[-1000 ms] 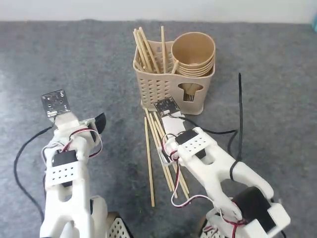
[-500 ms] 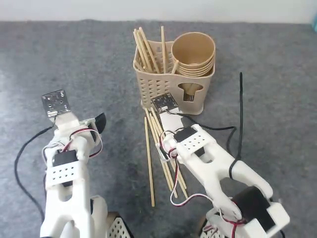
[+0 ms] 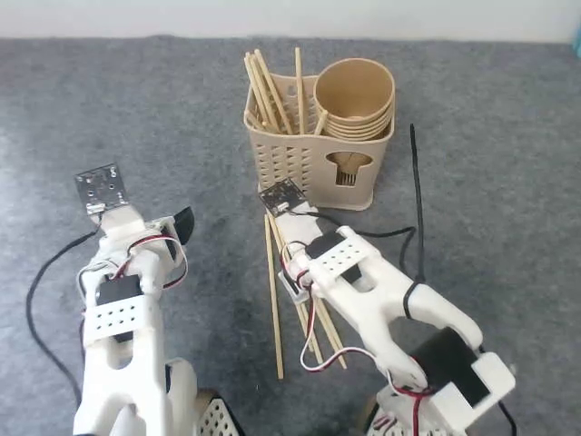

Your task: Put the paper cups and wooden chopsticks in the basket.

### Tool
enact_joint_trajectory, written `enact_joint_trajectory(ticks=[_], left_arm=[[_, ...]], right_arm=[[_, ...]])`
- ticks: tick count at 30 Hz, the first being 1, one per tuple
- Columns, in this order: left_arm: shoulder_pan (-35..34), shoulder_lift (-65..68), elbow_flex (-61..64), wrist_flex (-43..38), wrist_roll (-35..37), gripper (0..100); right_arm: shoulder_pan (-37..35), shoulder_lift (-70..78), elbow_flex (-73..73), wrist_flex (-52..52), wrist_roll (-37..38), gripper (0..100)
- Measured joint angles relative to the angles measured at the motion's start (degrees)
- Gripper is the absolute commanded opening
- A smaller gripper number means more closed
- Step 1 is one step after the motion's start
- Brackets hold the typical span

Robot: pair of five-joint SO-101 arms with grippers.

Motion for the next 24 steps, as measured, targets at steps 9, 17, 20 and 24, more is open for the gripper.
enact_joint_trajectory(ticks=[9,17,20,24], left_arm=[[0.00,0.00,0.00,0.00,0.00,29],[0.00,0.00,0.00,0.00,0.00,29],[0.00,0.00,0.00,0.00,0.00,29],[0.00,0.00,0.00,0.00,0.00,29]], right_arm=[[-0.44,-5.89,-1.76,10.81,0.00,0.7],[-7.65,-31.82,-1.76,18.11,0.26,0.7],[-8.09,-41.58,-1.67,18.02,2.29,0.7],[-8.18,-52.40,-1.67,13.19,7.74,0.7]])
